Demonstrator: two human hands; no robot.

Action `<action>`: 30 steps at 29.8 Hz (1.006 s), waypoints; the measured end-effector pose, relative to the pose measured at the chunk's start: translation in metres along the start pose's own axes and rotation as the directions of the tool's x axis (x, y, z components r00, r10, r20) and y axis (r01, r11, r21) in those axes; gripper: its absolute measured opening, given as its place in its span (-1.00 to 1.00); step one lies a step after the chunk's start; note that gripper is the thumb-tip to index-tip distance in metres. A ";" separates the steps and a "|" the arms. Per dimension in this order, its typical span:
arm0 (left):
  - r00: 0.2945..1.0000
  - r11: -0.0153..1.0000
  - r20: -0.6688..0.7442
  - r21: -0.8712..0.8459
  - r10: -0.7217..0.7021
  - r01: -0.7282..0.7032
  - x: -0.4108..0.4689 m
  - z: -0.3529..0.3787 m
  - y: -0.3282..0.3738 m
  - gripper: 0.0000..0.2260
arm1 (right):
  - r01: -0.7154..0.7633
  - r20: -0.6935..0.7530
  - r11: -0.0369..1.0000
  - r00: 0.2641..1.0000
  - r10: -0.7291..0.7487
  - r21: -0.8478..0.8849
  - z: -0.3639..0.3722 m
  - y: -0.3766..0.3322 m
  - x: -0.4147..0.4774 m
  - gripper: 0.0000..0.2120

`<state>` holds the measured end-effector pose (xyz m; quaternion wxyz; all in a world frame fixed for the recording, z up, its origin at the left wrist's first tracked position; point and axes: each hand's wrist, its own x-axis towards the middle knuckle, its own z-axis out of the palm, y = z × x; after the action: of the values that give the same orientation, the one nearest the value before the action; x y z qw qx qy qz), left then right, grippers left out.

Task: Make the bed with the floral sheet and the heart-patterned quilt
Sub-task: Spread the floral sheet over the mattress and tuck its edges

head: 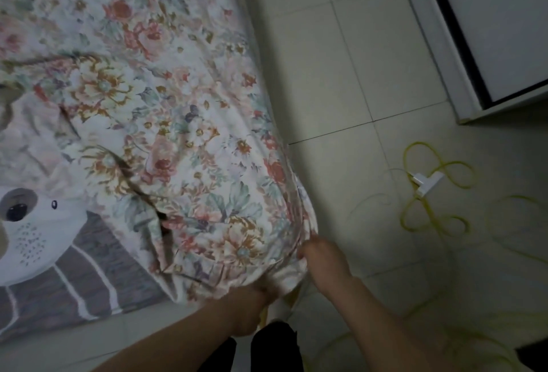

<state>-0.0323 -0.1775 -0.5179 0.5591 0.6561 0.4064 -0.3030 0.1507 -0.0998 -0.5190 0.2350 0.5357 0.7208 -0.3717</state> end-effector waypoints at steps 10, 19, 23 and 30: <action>0.600 0.923 -0.777 0.351 0.192 0.159 -0.018 -0.082 -0.026 -0.42 | -0.115 -0.068 0.872 0.984 0.167 0.476 -0.035 -0.021 0.051 -0.47; 0.677 0.922 -0.709 0.368 0.196 0.118 -0.030 -0.091 -0.071 -0.68 | 0.284 -0.372 0.950 0.875 -0.311 -0.126 -0.042 -0.070 0.053 -0.57; 0.627 0.923 -0.754 0.358 0.196 0.143 -0.078 -0.078 -0.104 -0.68 | 0.254 -0.300 0.923 0.891 -0.339 -0.290 -0.036 -0.080 0.033 -0.88; 0.664 0.841 -0.745 0.398 0.064 0.366 -0.164 -0.069 -0.197 -0.60 | 0.487 -0.148 0.858 0.848 -0.509 -0.162 -0.033 -0.199 0.017 -0.78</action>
<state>-0.2876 -0.1330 -0.4613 0.1221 0.8081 0.5539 -0.1588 -0.0409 -0.0934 -0.4553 0.0934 0.3478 0.8744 -0.3250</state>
